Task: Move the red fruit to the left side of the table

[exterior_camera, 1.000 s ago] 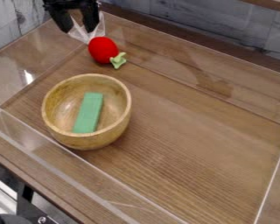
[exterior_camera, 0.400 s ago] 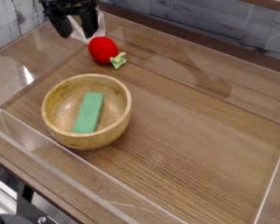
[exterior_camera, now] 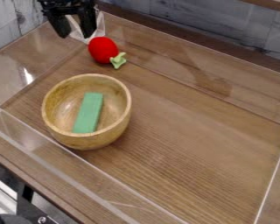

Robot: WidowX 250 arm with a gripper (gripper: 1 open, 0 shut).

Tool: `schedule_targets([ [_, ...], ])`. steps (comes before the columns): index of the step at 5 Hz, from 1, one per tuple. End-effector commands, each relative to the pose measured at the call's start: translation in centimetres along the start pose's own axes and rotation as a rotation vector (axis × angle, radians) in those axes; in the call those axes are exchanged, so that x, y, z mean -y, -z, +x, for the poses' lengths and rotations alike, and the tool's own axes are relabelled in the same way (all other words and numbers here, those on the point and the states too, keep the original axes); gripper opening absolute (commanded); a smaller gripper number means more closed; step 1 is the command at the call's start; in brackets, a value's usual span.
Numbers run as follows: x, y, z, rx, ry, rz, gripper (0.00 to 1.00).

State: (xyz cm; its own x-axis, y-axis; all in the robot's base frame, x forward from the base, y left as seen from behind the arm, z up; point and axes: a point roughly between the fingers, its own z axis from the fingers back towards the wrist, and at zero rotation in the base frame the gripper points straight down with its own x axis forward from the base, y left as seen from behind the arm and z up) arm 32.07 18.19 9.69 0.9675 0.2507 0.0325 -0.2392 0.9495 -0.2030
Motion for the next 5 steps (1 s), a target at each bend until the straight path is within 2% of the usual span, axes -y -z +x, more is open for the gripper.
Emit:
schedule_targets([
  [1, 1.0, -2.2, 0.2, 0.036, 0.031, 0.022, 1.00],
  [3, 2.9, -2.4, 0.0, 0.002, 0.074, 0.017, 1.00],
  [5, 6.0, -2.4, 1.1, 0.028, 0.008, 0.044, 1.00],
])
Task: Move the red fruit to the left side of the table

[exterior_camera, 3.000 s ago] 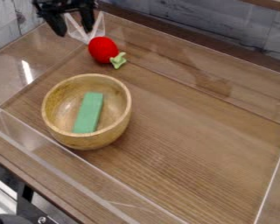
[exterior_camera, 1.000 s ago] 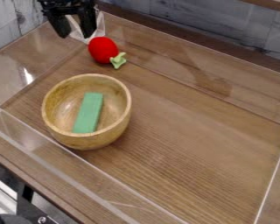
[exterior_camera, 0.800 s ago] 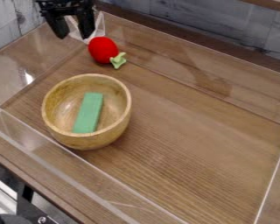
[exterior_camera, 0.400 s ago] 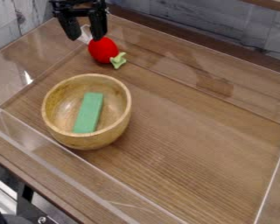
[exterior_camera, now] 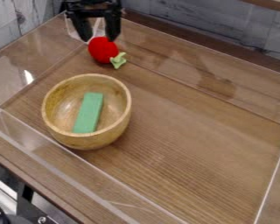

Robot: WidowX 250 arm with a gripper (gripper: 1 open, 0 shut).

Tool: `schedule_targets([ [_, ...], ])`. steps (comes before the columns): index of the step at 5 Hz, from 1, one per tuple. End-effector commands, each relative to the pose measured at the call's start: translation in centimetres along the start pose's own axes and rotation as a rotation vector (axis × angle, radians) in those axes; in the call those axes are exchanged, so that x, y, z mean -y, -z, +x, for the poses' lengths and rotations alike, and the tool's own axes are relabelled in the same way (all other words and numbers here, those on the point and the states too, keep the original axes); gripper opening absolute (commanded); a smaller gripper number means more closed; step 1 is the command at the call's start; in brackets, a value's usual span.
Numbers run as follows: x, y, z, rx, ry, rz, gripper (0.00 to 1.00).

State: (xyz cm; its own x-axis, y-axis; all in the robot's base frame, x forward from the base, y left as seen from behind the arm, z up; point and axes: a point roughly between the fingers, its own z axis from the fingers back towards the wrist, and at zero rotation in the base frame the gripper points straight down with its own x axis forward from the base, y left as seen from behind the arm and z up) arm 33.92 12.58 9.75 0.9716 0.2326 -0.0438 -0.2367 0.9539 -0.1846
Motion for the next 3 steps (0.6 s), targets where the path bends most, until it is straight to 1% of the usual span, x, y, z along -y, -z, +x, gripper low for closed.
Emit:
schedule_targets([
  [1, 0.4, -3.2, 1.1, 0.102, 0.012, 0.035, 1.00],
  [2, 0.2, -2.1, 2.1, 0.100, 0.015, 0.046, 0.00],
  [3, 0.1, -0.9, 3.0, 0.094, 0.019, 0.058, 0.00],
])
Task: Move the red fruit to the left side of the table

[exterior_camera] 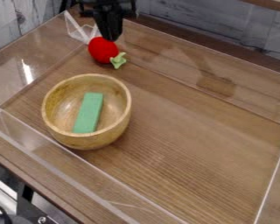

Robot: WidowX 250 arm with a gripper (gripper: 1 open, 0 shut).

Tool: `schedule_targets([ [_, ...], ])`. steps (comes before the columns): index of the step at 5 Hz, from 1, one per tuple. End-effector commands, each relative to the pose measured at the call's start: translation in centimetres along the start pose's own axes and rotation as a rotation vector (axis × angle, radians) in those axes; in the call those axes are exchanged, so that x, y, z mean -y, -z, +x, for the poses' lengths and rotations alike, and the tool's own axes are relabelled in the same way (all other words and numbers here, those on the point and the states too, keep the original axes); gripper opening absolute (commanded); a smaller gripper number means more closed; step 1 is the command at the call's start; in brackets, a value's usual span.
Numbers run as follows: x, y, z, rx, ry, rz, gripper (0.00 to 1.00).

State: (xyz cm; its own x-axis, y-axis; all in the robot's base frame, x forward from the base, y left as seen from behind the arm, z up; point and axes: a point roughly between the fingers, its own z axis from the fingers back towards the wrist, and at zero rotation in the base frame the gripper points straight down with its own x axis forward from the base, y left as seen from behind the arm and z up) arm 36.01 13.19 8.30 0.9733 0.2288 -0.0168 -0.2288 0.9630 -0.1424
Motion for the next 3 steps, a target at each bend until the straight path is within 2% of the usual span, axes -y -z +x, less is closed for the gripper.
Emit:
schedule_targets([
  [1, -1.0, -0.6, 1.8, 0.064, -0.006, 0.027, 0.00],
  [2, -2.1, 0.9, 2.0, 0.060, -0.017, 0.036, 0.00],
  [3, -2.4, 1.1, 2.1, 0.049, -0.011, 0.040, 1.00],
])
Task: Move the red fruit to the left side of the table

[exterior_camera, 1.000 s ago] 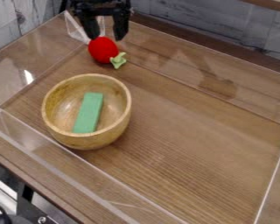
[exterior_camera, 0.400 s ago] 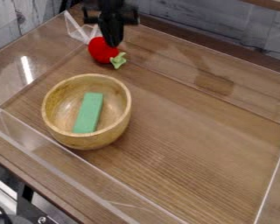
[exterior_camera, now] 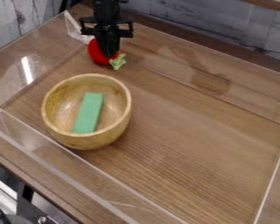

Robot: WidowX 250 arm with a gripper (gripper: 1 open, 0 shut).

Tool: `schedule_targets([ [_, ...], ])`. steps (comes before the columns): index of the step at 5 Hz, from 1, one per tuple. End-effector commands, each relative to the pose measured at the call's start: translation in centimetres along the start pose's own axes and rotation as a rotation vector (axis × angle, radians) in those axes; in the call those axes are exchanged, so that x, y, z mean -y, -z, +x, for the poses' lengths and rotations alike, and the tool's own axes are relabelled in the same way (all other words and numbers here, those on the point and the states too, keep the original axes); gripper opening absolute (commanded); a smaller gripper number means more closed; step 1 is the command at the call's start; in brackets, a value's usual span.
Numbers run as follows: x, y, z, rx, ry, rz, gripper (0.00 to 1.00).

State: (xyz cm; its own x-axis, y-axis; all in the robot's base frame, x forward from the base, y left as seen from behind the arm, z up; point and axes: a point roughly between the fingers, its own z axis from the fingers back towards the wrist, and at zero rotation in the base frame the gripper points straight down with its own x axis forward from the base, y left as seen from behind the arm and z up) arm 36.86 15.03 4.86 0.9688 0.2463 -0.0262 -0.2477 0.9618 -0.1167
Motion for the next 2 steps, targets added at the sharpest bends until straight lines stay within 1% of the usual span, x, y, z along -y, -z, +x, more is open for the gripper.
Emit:
schedule_targets([
  [1, -0.58, -2.16, 0.70, 0.046, 0.010, 0.018, 1.00],
  [2, 0.12, -2.81, 0.46, 0.048, 0.030, 0.015, 1.00],
])
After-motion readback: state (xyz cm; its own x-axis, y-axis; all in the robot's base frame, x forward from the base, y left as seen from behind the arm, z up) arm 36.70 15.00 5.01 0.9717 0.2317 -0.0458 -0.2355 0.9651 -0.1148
